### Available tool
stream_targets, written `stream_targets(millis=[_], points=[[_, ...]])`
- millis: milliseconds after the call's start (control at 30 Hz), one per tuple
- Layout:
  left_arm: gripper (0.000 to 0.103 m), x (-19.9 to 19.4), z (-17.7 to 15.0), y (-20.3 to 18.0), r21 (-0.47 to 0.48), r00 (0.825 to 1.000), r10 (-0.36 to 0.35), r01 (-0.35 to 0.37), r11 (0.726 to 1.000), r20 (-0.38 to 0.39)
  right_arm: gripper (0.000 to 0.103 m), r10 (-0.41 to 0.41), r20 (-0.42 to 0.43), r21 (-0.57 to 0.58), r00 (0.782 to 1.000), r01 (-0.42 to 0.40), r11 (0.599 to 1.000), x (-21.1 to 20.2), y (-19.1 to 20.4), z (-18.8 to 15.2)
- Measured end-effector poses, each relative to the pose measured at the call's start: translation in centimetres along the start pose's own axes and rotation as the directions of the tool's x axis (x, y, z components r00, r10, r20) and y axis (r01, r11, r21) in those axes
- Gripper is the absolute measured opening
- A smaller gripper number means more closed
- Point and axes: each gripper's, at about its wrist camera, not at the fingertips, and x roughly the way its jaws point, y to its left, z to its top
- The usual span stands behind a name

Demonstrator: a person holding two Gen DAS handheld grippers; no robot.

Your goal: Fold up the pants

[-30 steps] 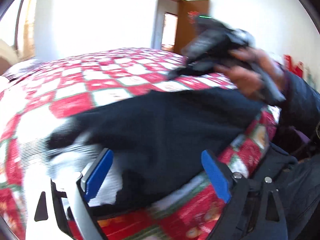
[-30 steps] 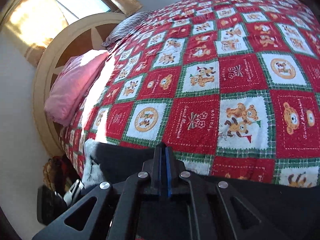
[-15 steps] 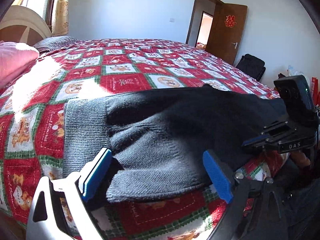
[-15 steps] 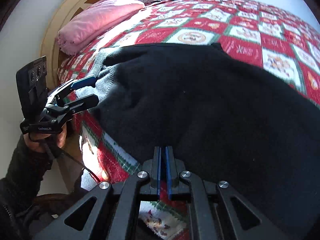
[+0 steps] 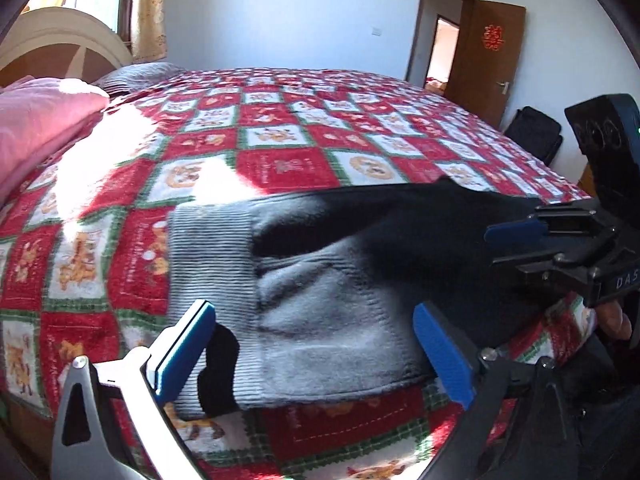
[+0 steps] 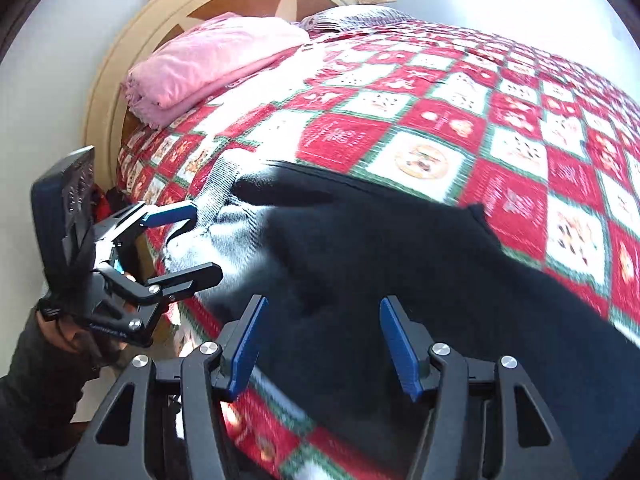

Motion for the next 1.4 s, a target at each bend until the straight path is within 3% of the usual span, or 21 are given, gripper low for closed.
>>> stream_targets(millis=[167,267,400,567,667,767,867,1000,1067,1133,1200,1300,1400], points=[[0.103,0.6,-0.6,1.3,-0.035,1.0,0.006,-0.007,0.999,-0.014,0.06,-0.01,-0.051,-0.004,0.999,0.009,1.0,2.9,0.6,-0.6],[0.103,0.5,-0.5,1.1,-0.02,1.0,0.02,-0.02,1.0,-0.014,0.06,-0.037,-0.013,-0.072,0.999,0.036,0.997,2.4,1.3,-1.4],[0.103,-0.9,0.2,1.2,-0.047,0.999,0.043,-0.042,0.998,0.03,0.06,-0.01,0.078,0.011,0.997,0.009,1.0,-1.8,-1.1,-2.2],[0.103,-1.1,1.0,-0.3,-0.064,0.997,0.057,-0.053,0.997,0.055,0.06,-0.188,0.175,0.146,0.966,0.163,0.976,-10.3,-8.3,-5.6],[0.103,-0.2,1.1,-2.0,-0.041,0.998,0.043,-0.042,0.998,0.038,0.06,-0.328,0.185,0.262,0.926,0.275,0.925,-15.9,-13.8,-8.8],[0.103,0.9,1.0,-3.4,-0.019,1.0,0.03,-0.03,0.999,0.007,0.06,-0.455,0.182,0.392,0.872,0.36,0.846,-21.6,-19.3,-12.6],[0.103,1.6,1.0,-4.3,-0.012,0.999,0.031,-0.031,0.999,-0.008,0.06,-0.541,0.173,0.542,0.823,0.379,0.75,-27.3,-24.6,-17.0],[0.103,2.3,1.0,-3.8,-0.033,0.997,0.074,-0.074,0.997,-0.008,0.06,-0.656,0.15,0.698,0.74,0.39,0.6,-33.8,-30.4,-22.4],[0.103,2.7,0.8,-2.9,-0.066,0.996,0.092,-0.092,0.994,-0.01,0.06,-0.682,0.142,0.762,0.718,0.36,0.538,-36.4,-32.9,-25.1],[0.103,2.7,0.7,-2.7,-0.069,0.995,0.098,-0.097,0.993,0.011,0.06,-0.683,0.139,0.814,0.717,0.311,0.491,-38.2,-35.0,-27.5],[0.103,2.7,0.7,-2.9,-0.068,0.994,0.107,-0.106,0.992,0.015,0.06,-0.664,0.133,0.849,0.736,0.262,0.46,-39.1,-36.8,-29.5],[0.103,2.9,0.5,-3.1,-0.072,0.992,0.126,-0.124,0.99,0.02,0.057,-0.603,0.141,0.865,0.785,0.198,0.46,-38.6,-38.8,-31.3],[0.103,3.1,0.5,-3.4,-0.062,0.989,0.146,-0.144,0.988,0.019,0.051,-0.567,0.165,0.863,0.807,0.161,0.48,-38.1,-39.4,-31.7]])
